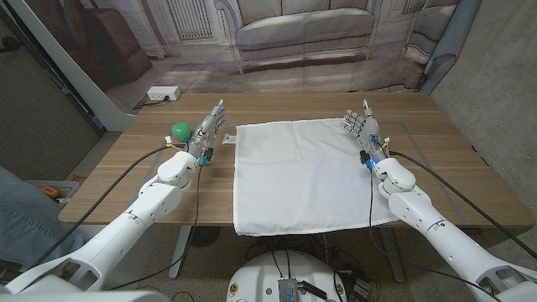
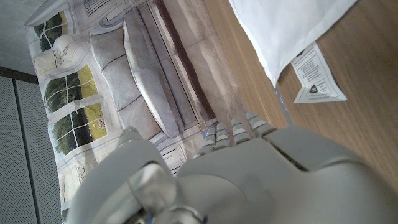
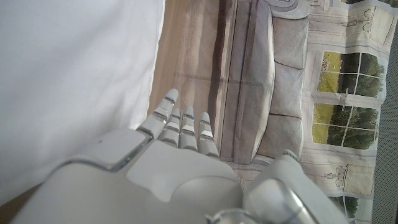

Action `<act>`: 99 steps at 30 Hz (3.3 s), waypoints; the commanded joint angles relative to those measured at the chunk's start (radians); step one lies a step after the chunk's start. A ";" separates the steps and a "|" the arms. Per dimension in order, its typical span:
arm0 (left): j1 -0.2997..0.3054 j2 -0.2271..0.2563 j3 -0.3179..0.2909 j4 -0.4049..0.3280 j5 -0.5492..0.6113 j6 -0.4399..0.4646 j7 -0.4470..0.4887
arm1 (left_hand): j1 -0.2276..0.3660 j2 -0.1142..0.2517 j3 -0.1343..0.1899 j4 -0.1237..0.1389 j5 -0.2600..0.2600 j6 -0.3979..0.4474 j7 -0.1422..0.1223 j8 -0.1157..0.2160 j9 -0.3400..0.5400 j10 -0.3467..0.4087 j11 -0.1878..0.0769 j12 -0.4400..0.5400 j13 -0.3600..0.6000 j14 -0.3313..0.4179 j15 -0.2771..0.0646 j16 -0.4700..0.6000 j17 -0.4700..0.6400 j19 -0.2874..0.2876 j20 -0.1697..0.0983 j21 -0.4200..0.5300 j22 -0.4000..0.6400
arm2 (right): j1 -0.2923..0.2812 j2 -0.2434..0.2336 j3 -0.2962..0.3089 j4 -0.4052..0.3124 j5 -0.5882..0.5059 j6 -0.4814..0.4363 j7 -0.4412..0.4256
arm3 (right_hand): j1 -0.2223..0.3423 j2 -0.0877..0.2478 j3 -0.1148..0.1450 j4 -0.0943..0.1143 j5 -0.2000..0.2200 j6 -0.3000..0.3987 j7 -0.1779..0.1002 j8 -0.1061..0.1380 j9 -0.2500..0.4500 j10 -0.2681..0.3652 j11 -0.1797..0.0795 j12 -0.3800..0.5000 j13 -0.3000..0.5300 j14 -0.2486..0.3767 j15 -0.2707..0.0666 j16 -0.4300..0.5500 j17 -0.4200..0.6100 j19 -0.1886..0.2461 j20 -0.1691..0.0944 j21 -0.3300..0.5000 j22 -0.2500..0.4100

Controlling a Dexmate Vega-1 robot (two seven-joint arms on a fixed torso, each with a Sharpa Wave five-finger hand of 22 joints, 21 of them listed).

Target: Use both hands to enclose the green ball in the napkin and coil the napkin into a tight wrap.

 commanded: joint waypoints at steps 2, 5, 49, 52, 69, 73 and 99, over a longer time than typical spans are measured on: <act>0.063 0.075 -0.009 -0.103 0.133 0.027 0.122 | 0.036 -0.005 0.005 -0.021 -0.006 0.034 0.002 0.014 0.001 0.033 0.004 0.010 0.004 0.031 0.000 0.010 0.002 0.028 0.001 0.010 0.003 | -0.020 -0.019 0.008 -0.017 -0.002 0.009 0.009 | 0.015 0.001 0.007 -0.005 0.005 0.003 0.027 0.005 0.002 -0.008 -0.004 -0.009 0.003 0.004 -0.001 0.005 0.002 0.007 -0.001 -0.004 0.002; 0.075 0.092 -0.016 -0.121 0.158 0.038 0.142 | 0.046 -0.006 0.006 -0.027 -0.007 0.045 0.000 0.016 0.001 0.044 0.002 0.011 0.004 0.043 0.000 0.011 0.002 0.038 -0.002 0.011 0.003 | -0.021 -0.019 0.009 -0.021 0.001 0.006 0.007 | 0.016 0.001 0.007 -0.005 0.005 0.002 0.027 0.004 0.002 -0.008 -0.005 -0.010 0.003 0.004 -0.001 0.005 0.002 0.007 -0.002 -0.005 0.002; 0.113 0.213 -0.039 -0.247 0.769 0.456 0.594 | 0.242 -0.069 0.027 -0.144 0.009 0.236 -0.047 0.035 0.003 0.248 -0.068 0.021 0.005 0.243 -0.061 0.019 0.002 0.204 -0.034 0.028 0.008 | 0.045 0.046 -0.035 0.061 -0.008 -0.032 -0.009 | 0.019 0.005 0.007 -0.009 0.002 0.011 0.024 0.006 0.002 -0.001 -0.003 -0.021 0.004 0.007 -0.001 0.006 0.003 0.010 -0.001 -0.018 0.003; 0.109 0.225 -0.032 -0.255 0.790 0.492 0.588 | 0.253 -0.075 0.026 -0.147 0.012 0.255 -0.051 0.037 0.003 0.268 -0.074 0.023 0.006 0.269 -0.069 0.023 0.002 0.231 -0.035 0.036 0.010 | 0.048 0.049 -0.038 0.064 -0.008 -0.033 -0.007 | 0.020 0.005 0.007 -0.010 0.002 0.012 0.024 0.006 0.002 0.001 -0.003 -0.021 0.005 0.008 -0.002 0.006 0.003 0.010 -0.001 -0.018 0.003; 0.055 0.326 0.021 -0.275 0.834 0.600 0.422 | 0.283 -0.103 0.020 -0.157 0.022 0.283 -0.073 0.036 0.003 0.298 -0.101 0.019 0.007 0.282 -0.086 0.014 0.002 0.227 -0.041 0.028 0.012 | 0.034 0.050 -0.045 0.038 -0.010 -0.053 -0.027 | 0.021 0.007 0.007 -0.011 0.001 0.013 0.023 0.005 0.002 0.003 -0.004 -0.025 0.005 0.010 0.000 0.006 0.003 0.013 0.000 -0.022 0.003; 0.020 0.335 0.050 -0.260 0.844 0.616 0.373 | 0.287 -0.107 0.018 -0.157 0.023 0.288 -0.073 0.036 0.003 0.304 -0.105 0.019 0.007 0.283 -0.089 0.013 0.002 0.226 -0.044 0.026 0.012 | 0.028 0.051 -0.045 0.031 -0.007 -0.055 -0.031 | 0.021 0.008 0.007 -0.012 0.001 0.013 0.023 0.005 0.002 0.003 -0.004 -0.026 0.005 0.011 0.000 0.006 0.003 0.015 -0.001 -0.022 0.003; -0.198 0.404 0.225 -0.196 0.987 0.787 0.059 | 0.355 -0.146 0.012 -0.164 0.045 0.314 -0.096 0.028 0.006 0.357 -0.137 0.016 0.013 0.333 -0.116 0.010 0.002 0.277 -0.051 0.032 0.011 | 0.034 0.051 -0.053 0.025 0.007 -0.112 -0.044 | 0.024 0.011 0.008 -0.014 -0.001 0.018 0.020 0.005 0.002 0.005 -0.003 -0.033 0.005 0.016 -0.001 0.007 0.003 0.023 0.000 -0.026 0.004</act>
